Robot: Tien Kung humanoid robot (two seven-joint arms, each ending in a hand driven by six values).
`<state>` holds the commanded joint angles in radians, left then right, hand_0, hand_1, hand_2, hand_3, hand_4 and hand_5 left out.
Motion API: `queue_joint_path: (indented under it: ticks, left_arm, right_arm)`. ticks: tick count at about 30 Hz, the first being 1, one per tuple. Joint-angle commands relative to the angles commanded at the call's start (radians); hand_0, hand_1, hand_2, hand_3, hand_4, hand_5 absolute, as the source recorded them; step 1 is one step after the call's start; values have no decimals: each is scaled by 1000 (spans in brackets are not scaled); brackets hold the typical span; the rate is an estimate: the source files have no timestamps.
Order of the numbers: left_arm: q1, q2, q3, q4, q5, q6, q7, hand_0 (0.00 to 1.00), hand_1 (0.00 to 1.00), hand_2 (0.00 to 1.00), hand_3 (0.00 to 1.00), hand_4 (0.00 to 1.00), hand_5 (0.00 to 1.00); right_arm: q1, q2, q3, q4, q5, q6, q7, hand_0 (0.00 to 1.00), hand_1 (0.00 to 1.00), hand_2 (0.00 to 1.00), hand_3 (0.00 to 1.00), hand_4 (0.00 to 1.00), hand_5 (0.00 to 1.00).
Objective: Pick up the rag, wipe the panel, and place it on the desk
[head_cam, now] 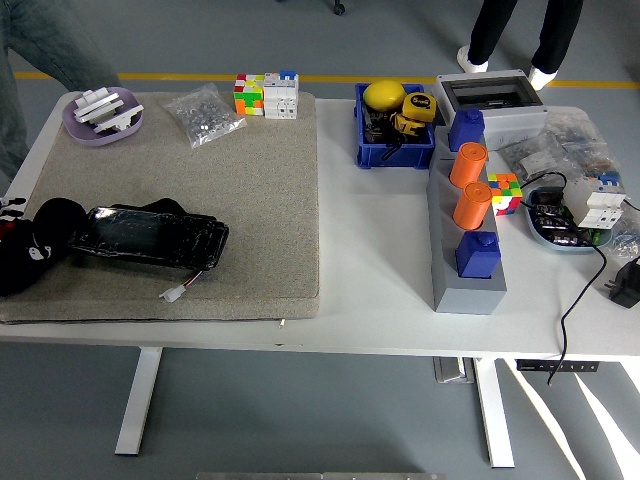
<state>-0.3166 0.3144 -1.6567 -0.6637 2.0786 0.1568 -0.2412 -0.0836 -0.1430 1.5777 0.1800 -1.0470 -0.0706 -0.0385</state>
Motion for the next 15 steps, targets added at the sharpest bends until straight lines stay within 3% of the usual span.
queue_joint_path:
  ticks: [2, 3, 8, 9, 14, 15]
  left_arm:
    - [-1, -1, 1, 3, -1, -1, 1, 567, 716, 778, 795, 998, 324]
    - [0, -2, 1, 3, 0, -1, 1, 462, 628, 752, 692, 897, 242]
    - [3, -4, 6, 2, -9, 9, -4, 462, 628, 752, 692, 897, 242]
    - [3, -3, 8, 2, -10, 10, -6, 409, 484, 670, 568, 835, 209]
    - [3, -3, 13, -4, -11, 19, -7, 409, 484, 670, 568, 835, 209]
    - [2, -3, 14, -4, -7, 21, -6, 341, 415, 607, 533, 594, 39]
  right_arm:
    - [0, 0, -1, 0, 0, 0, 1, 762, 624, 682, 602, 962, 469]
    - [0, -1, -2, 0, 0, 0, 0, 762, 622, 680, 601, 962, 469]
    - [-2, -2, 1, 0, -3, -1, 3, 762, 622, 680, 601, 962, 469]
    - [-1, -3, 2, 0, -5, -2, 3, 762, 622, 681, 601, 961, 468]
    - [0, -3, 0, 0, -2, -3, 5, 762, 622, 681, 601, 961, 468]
    - [0, -3, 2, 0, -2, -3, 6, 762, 621, 681, 601, 961, 468]
